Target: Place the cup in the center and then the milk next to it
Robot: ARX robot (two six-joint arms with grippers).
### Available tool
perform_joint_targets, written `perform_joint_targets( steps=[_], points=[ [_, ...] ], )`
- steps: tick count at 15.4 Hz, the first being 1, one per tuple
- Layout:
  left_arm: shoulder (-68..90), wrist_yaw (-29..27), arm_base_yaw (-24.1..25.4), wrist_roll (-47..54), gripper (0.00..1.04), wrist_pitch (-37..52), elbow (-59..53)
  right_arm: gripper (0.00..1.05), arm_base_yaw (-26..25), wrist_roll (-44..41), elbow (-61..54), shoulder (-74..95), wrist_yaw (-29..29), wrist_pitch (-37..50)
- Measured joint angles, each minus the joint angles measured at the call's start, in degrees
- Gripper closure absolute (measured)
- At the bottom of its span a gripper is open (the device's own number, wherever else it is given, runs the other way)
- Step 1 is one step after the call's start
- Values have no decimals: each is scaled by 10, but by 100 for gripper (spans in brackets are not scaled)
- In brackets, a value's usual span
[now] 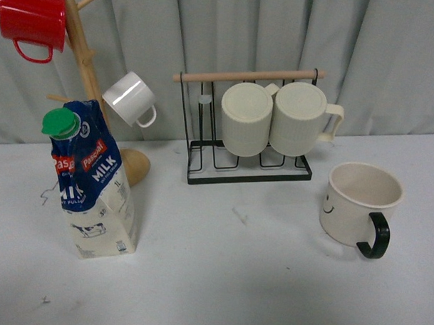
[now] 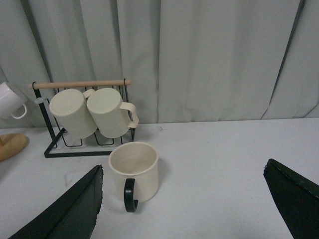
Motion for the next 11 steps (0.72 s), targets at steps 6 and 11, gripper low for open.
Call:
perform_joint_targets(
  steps=[6, 11],
  points=[
    [0, 0, 0, 0, 7, 0, 0, 6, 0, 0, 0, 0, 0, 0],
    [0, 0, 0, 0, 7, 0, 0, 6, 0, 0, 0, 0, 0, 0]
  ],
)
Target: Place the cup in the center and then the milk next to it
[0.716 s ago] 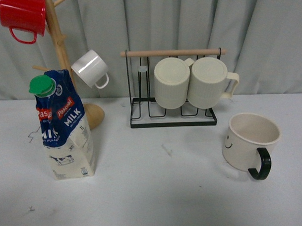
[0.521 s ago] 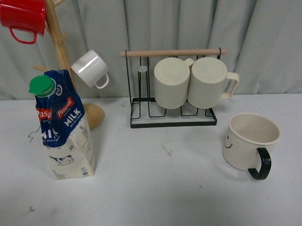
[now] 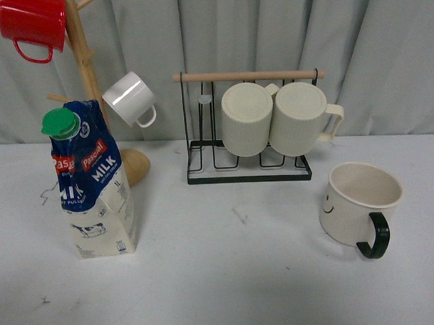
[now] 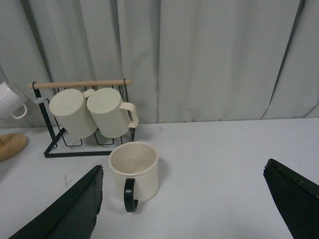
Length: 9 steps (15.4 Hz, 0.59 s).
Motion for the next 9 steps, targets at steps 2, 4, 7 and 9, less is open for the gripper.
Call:
perform_joint_targets(
  steps=[2, 4, 7, 9],
  points=[
    [0, 0, 0, 0, 7, 0, 0, 6, 0, 0, 0, 0, 0, 0],
    [0, 0, 0, 0, 7, 0, 0, 6, -9, -8, 4, 6, -24, -15],
    [0, 0, 0, 0, 7, 0, 0, 6, -159, -50, 70, 279, -289, 183],
    [0, 0, 0, 0, 7, 0, 0, 6, -196, -8, 148, 501, -238, 353]
  ],
)
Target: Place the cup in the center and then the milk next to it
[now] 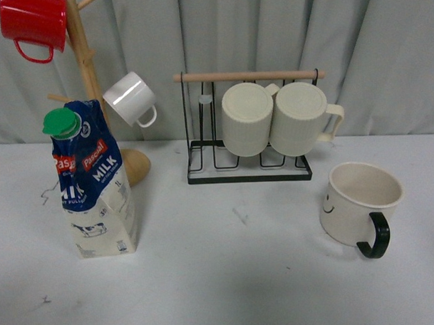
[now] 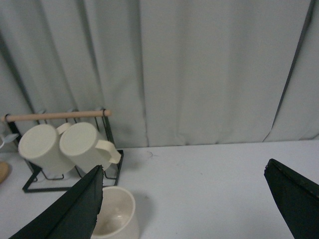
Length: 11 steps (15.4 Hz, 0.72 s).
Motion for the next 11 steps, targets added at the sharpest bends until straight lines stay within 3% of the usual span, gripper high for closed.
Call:
perform_joint_targets(
  steps=[3, 8, 11],
  points=[
    [0, 0, 0, 0, 7, 0, 0, 6, 61, 92, 147, 263, 97, 31],
    [0, 0, 0, 0, 7, 0, 0, 6, 197, 143, 325, 500, 208, -143],
    [0, 0, 0, 0, 7, 0, 0, 6, 212, 144, 365, 562, 231, -194]
  ],
)
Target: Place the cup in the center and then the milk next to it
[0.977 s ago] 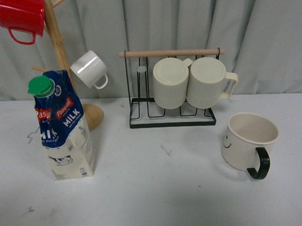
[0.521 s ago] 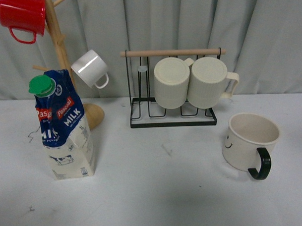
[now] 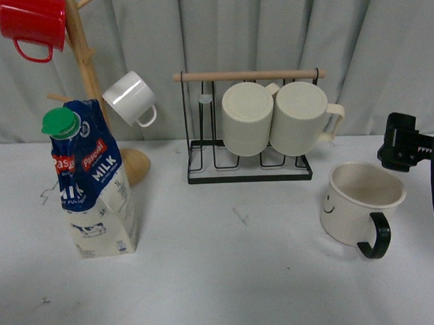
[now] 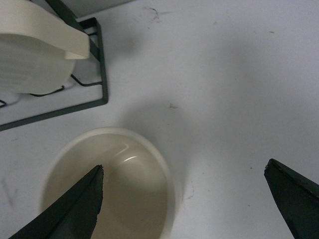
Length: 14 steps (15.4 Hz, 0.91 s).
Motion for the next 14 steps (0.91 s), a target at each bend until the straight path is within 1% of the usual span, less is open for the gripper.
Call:
perform_joint_targets(
  steps=[2, 6, 7, 9, 14],
  points=[
    [0, 0, 0, 0, 7, 0, 0, 6, 4, 0, 19, 32, 19, -21],
    [0, 0, 0, 0, 7, 0, 0, 6, 10, 0, 43, 70, 25, -33],
    [0, 0, 0, 0, 7, 0, 0, 12, 11, 0, 43, 74, 25, -32],
    [0, 0, 0, 0, 7, 0, 0, 38, 11, 0, 43, 75, 25, -25],
    [0, 0, 0, 0, 7, 0, 0, 96, 11, 0, 39, 63, 17, -28]
  ],
)
